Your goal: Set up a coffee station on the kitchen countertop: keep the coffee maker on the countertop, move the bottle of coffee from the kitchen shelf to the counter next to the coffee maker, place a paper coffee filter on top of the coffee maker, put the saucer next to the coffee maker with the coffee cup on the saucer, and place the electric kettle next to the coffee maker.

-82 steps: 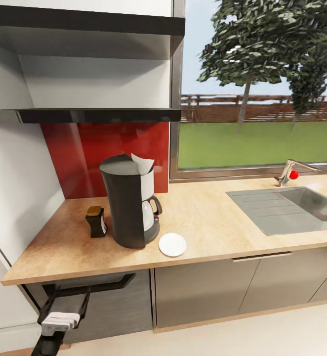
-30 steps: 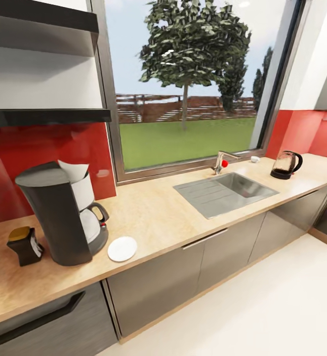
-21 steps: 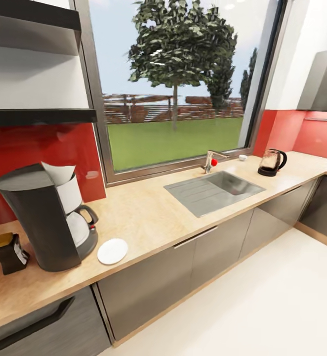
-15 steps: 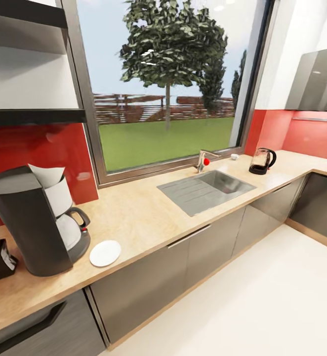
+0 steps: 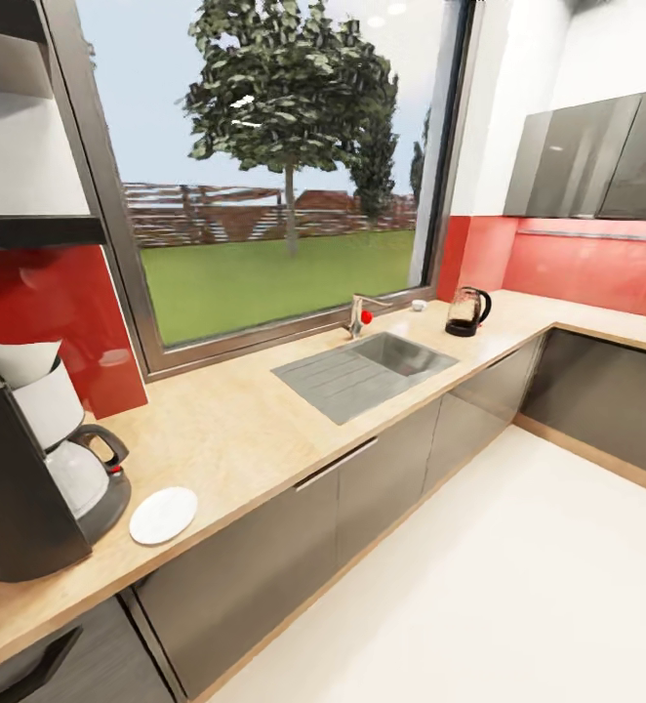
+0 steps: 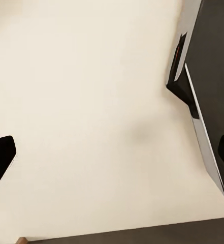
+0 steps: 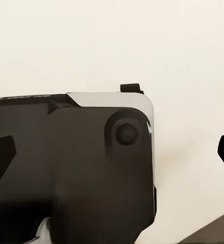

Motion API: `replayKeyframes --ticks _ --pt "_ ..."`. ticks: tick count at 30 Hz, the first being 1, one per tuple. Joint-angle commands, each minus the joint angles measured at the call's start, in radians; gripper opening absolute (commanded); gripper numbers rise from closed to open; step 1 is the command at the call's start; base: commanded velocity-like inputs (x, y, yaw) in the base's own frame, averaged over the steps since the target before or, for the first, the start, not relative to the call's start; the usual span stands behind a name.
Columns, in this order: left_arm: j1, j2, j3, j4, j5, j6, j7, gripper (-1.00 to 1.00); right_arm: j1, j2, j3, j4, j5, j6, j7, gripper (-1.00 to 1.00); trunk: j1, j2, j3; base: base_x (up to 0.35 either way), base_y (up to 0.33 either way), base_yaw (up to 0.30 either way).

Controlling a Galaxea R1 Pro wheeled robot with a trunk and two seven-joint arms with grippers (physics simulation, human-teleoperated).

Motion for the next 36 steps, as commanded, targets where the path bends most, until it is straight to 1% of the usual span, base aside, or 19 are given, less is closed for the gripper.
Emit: replayKeyframes --ticks 1,6,30,36 --pt "0.001 -0.001 0.004 -0.002 0.001 -0.002 0.000 1.00 -0.001 -0.001 0.006 0.000 -0.009 0.000 0.003 1.00 0.000 -0.001 -0.001 0.000 0.000 -0.273" --pt "0.001 -0.001 0.005 -0.002 0.002 -0.002 0.000 1.00 -0.001 -0.013 0.006 -0.001 -0.011 0.000 0.003 1.00 0.000 -0.001 -0.001 0.000 0.000 -0.270" --pt "0.001 -0.004 0.006 -0.003 0.005 -0.006 0.000 1.00 0.000 -0.015 0.006 -0.001 -0.011 0.000 0.003 1.00 0.000 -0.001 -0.001 0.001 0.000 -0.270" --pt "0.000 -0.007 0.005 -0.004 0.004 -0.008 0.000 1.00 -0.001 -0.015 0.006 -0.001 -0.011 0.000 0.001 1.00 0.000 -0.001 -0.001 0.094 -0.075 -0.270"
